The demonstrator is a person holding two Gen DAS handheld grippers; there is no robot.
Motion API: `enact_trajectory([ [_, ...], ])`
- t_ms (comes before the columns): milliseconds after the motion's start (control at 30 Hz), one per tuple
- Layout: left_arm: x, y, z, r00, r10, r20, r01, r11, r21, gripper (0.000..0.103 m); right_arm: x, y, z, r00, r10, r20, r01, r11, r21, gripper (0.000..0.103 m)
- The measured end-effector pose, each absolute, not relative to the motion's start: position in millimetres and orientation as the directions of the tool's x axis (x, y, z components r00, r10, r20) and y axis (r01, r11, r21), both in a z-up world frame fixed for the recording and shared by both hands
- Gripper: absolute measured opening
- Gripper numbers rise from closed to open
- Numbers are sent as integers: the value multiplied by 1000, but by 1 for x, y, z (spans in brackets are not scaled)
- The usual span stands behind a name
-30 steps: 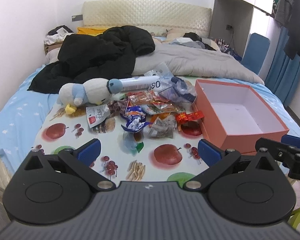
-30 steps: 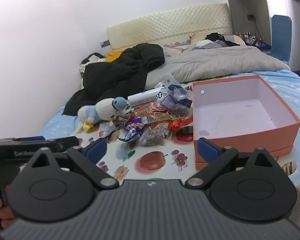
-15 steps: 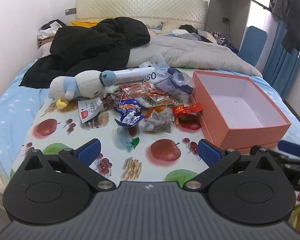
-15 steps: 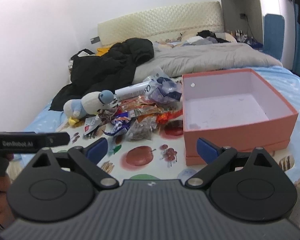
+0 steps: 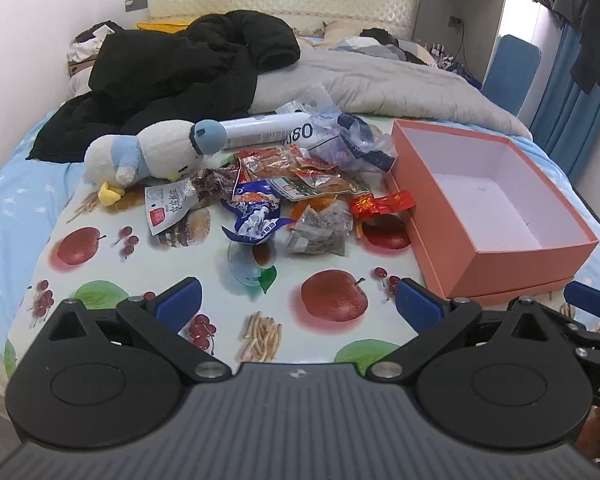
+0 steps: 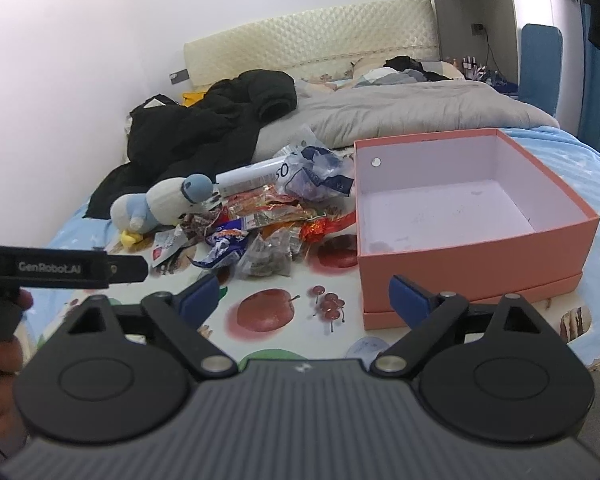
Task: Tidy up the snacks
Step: 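Move both open grippers down toward the snack pile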
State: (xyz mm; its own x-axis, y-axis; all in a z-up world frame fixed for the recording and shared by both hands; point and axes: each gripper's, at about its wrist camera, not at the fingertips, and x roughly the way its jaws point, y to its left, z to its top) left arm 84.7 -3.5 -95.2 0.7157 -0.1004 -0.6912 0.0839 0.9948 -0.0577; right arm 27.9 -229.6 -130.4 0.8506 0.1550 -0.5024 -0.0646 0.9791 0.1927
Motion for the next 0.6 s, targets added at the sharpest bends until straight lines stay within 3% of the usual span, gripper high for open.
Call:
enact_trajectory([
  [600,146,25,-120,691,-50,-721,30,999,-41,103,73,-185,-142,840,255,-479,-204,966,156,92],
])
